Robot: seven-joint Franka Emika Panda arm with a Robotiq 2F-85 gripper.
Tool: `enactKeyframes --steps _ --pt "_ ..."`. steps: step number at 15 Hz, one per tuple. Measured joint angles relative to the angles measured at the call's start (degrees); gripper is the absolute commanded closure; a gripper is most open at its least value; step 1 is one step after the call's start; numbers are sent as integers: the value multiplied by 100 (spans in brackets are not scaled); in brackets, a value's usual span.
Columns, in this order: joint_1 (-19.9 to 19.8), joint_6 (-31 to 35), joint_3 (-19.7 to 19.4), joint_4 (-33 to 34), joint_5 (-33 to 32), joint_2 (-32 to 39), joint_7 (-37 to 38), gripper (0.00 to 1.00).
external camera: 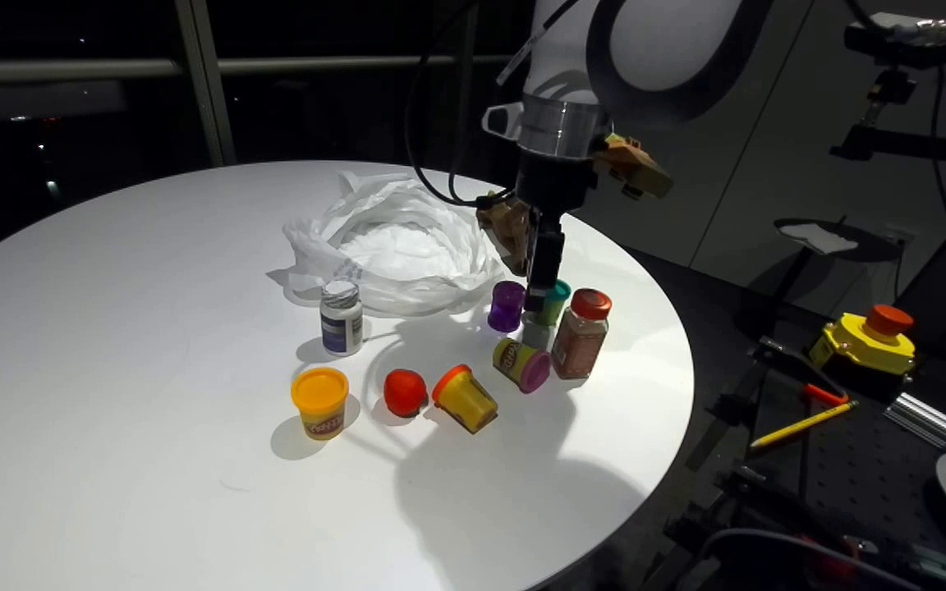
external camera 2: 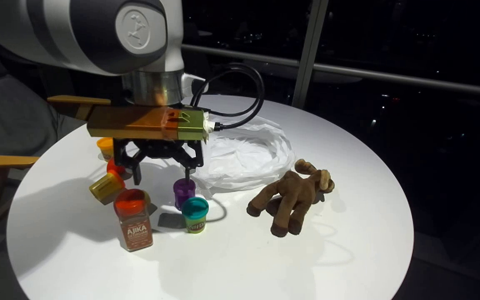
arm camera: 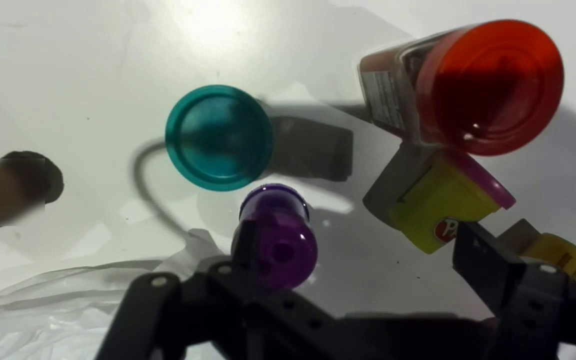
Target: Pick the objects on the table in the plastic bag
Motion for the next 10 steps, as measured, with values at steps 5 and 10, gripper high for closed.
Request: enactKeyframes --steps 5,10 --pt "7 232 -37 275 -514 390 458 0" --pt "141 285 -254 489 -1061 634 948 0"
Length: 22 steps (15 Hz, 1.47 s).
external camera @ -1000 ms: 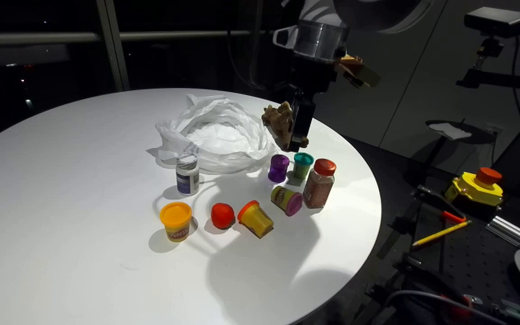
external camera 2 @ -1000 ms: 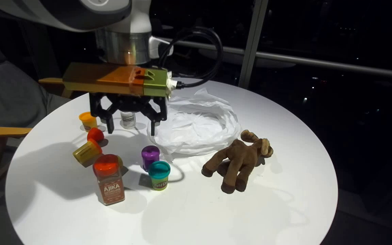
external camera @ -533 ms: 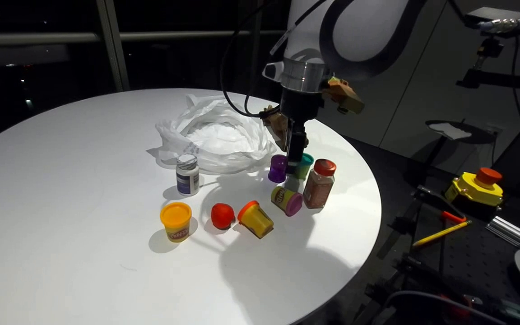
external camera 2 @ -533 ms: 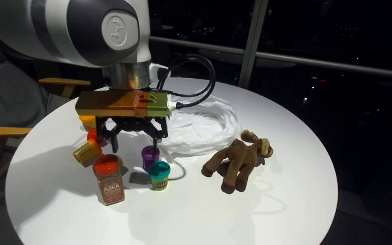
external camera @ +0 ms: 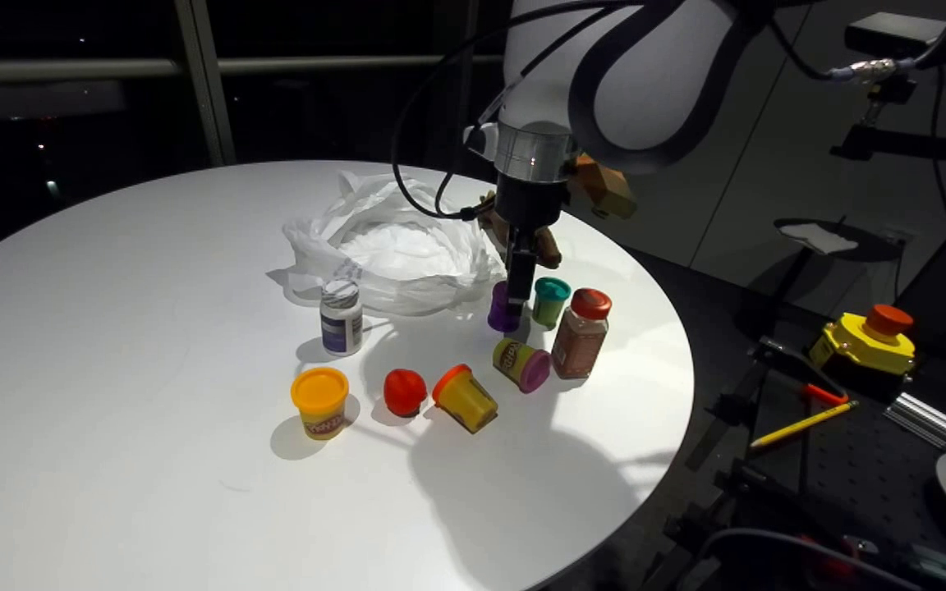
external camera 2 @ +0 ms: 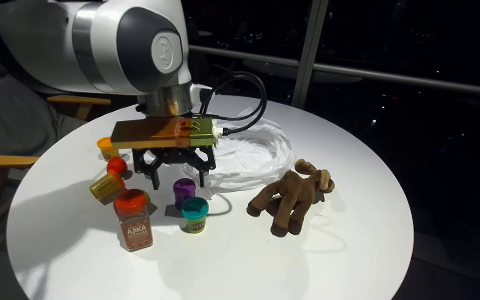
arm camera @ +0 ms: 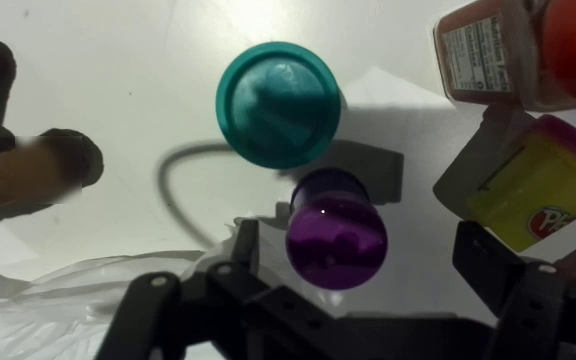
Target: Pick the objects on the table in the plastic bag
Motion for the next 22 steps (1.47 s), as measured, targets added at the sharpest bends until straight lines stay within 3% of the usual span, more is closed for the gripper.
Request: enactKeyframes --steps 1,2,3,4,9,12,16,19,22 --pt "26 0 -29 33 -65 48 65 2" --pt "37 0 -37 63 -80 94 92 26" --pt "41 0 -37 96 -80 139 99 26" --pt "43 0 -37 122 -80 182 105 33" --pt "42 -21 -43 221 -80 275 186 73" --pt "113 -158 -166 248 -174 161 385 74" --pt "409 -668 -513 352 -829 -381 968 74" --pt "467 -1161 -448 715 -949 -685 1054 74" --pt "466 -1230 -351 1283 -949 -514 1124 74"
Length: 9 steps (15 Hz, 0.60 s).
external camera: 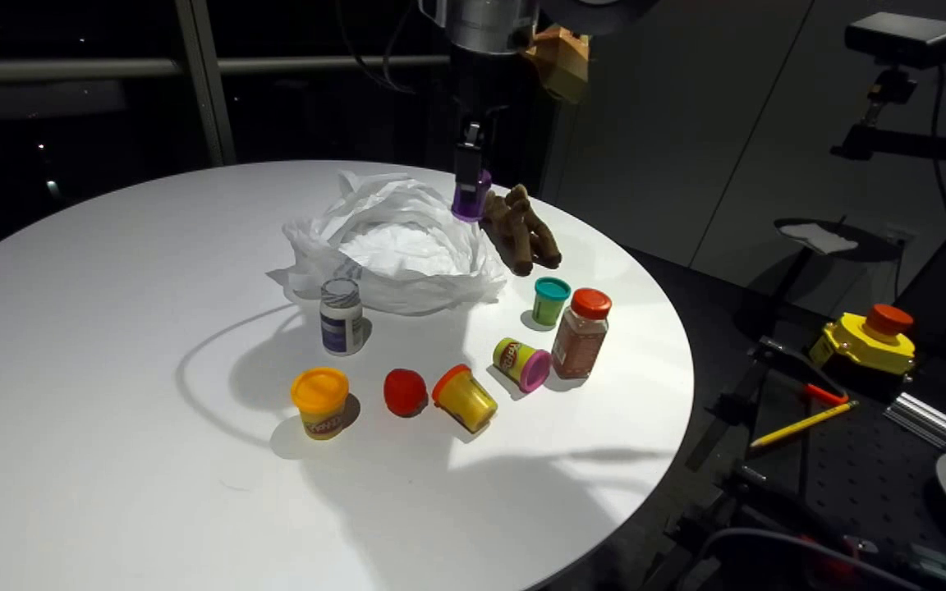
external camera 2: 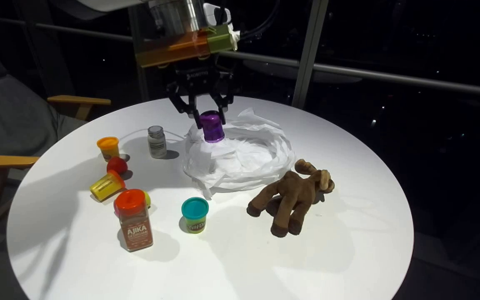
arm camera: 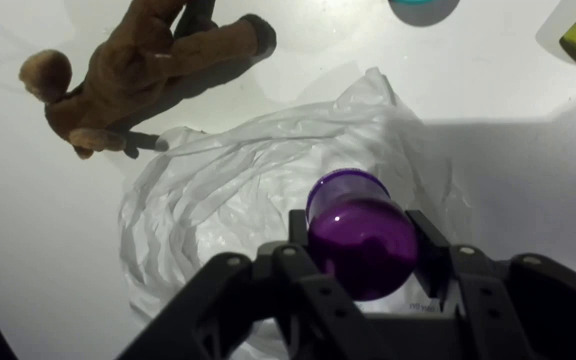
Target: Pick the objects on the table in the plastic bag
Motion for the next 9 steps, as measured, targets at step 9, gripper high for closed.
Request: enactKeyframes --steps 9 --pt "72 292 -236 2451 -53 2371 647 74"
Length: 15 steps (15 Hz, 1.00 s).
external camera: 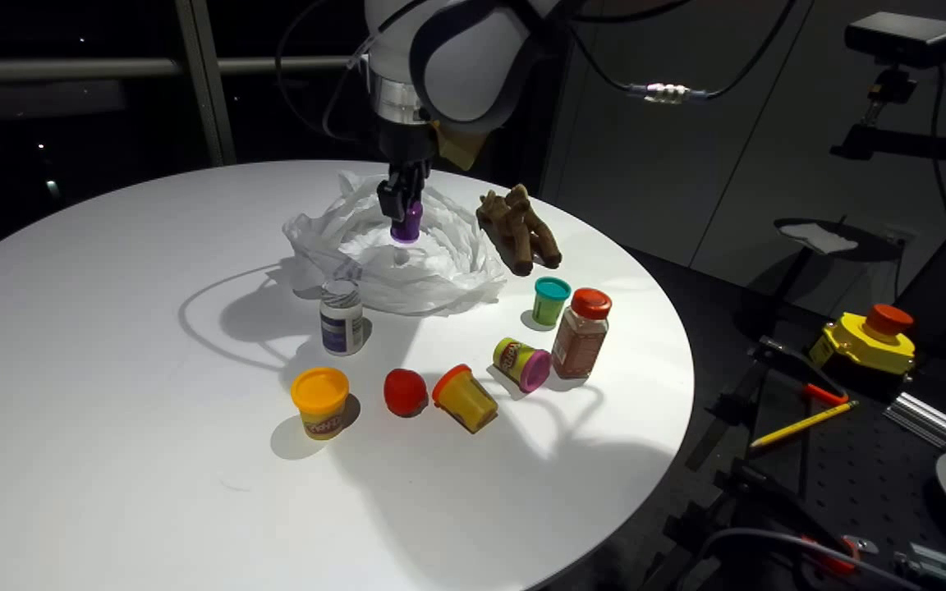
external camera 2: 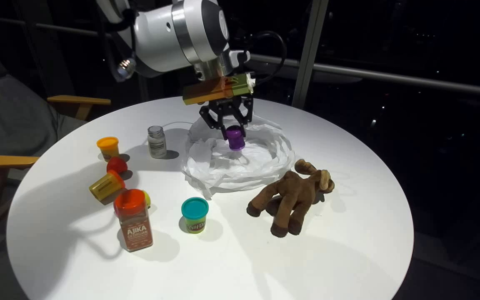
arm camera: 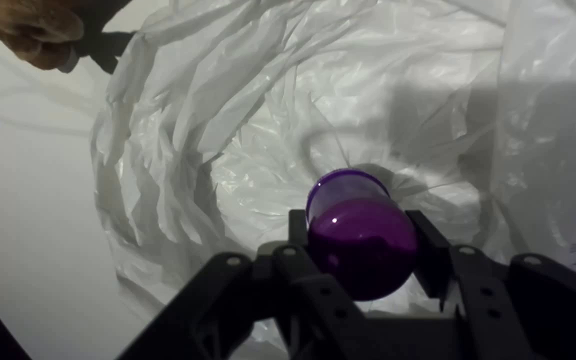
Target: Pick the objects on the table in the plastic bag
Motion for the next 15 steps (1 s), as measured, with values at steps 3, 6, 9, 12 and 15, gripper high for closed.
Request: enactKeyframes --steps 3,6,9,12,15 --pt "45 -34 -152 821 5 619 80 74" --pt "42 -176 -186 1402 67 1023 78 74" --pt "41 -375 -184 1806 183 1360 54 74" --pt "26 -587 -183 2144 281 1530 36 24" --pt "-22 -811 -184 2388 391 1620 31 10"
